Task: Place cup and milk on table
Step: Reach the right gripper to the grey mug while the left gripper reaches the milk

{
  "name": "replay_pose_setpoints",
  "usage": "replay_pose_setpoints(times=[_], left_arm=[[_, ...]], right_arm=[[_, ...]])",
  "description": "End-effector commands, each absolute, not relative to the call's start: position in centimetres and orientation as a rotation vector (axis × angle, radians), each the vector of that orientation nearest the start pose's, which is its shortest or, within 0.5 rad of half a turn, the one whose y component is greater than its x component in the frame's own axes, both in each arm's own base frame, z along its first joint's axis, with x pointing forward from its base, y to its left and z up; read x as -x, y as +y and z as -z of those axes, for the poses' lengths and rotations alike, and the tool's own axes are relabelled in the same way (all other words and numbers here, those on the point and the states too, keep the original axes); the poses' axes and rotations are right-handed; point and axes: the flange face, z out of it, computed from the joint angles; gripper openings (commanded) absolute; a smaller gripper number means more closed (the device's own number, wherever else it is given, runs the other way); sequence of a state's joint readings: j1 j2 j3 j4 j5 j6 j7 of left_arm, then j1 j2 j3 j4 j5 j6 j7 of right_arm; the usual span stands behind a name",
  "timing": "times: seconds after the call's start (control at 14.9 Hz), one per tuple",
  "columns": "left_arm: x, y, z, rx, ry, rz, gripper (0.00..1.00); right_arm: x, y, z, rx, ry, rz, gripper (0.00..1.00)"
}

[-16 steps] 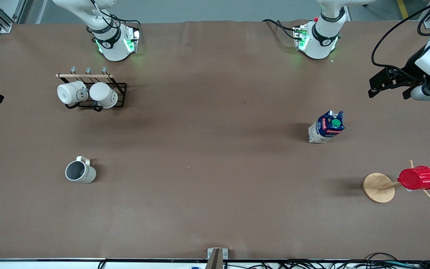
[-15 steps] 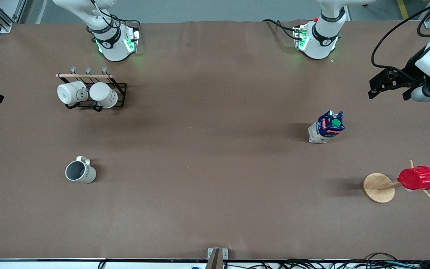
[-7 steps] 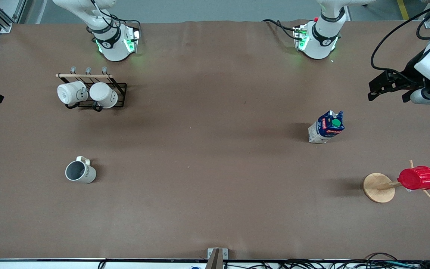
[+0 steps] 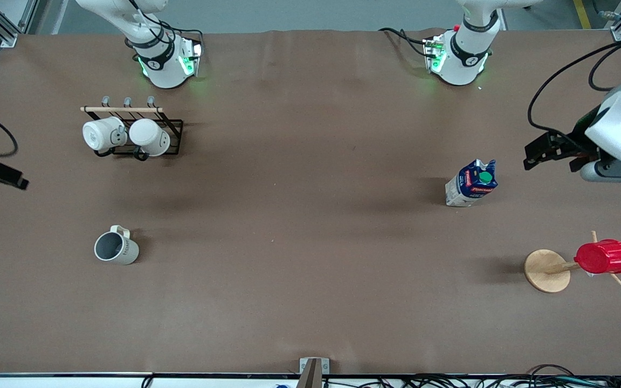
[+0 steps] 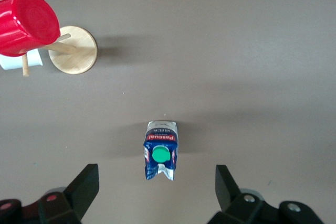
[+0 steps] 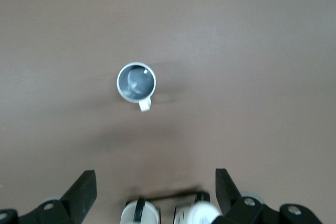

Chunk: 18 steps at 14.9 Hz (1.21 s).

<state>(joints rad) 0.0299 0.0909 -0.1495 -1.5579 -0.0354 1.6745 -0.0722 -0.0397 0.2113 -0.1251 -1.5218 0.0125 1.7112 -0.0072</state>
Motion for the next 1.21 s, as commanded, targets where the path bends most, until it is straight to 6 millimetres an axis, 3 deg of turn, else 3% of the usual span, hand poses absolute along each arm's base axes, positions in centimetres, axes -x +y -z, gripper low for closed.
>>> replay_pose_setpoints(times=[0.0,0.2,0.61,0.74,0.87,0.94,1.01,1.14], left_arm=[[-59.0,-6.3,-55.5,3.191,0.068,0.027,0.96],[-58.1,-6.7,-49.8,3.168,0.089,-0.022,0.96],[-53.7,-6.4,-40.3,3.152,0.088,-0.050,0.96],[-52.6,-6.3,-38.5,3.149,0.089,-0.062,0.96],[-51.3,-6.2,-37.2,3.144,0.093,-0.081,0.95],[-50.9,-6.1,-36.7,3.143,0.095,-0.088,0.94],[-50.5,-6.2,-36.1,3.141,0.098,-0.097,0.93],[-50.0,-6.1,-35.3,3.141,0.100,-0.100,0.93]], right_arm=[[-64.9,-9.4,-47.2,3.141,0.172,-0.058,1.00],[-67.1,-9.4,-40.8,3.124,0.078,-0.061,1.00],[-67.7,-9.3,-28.8,3.144,-0.085,0.018,1.00],[-67.9,-9.1,-26.5,3.125,-0.066,0.028,1.00],[-68.0,-9.1,-25.6,3.125,-0.067,0.033,0.97],[-67.9,-9.0,-25.2,3.124,-0.069,0.025,0.86],[-67.7,-8.8,-24.8,3.123,-0.075,0.014,0.69],[-67.4,-8.3,-24.2,3.124,-0.085,0.011,0.25]])
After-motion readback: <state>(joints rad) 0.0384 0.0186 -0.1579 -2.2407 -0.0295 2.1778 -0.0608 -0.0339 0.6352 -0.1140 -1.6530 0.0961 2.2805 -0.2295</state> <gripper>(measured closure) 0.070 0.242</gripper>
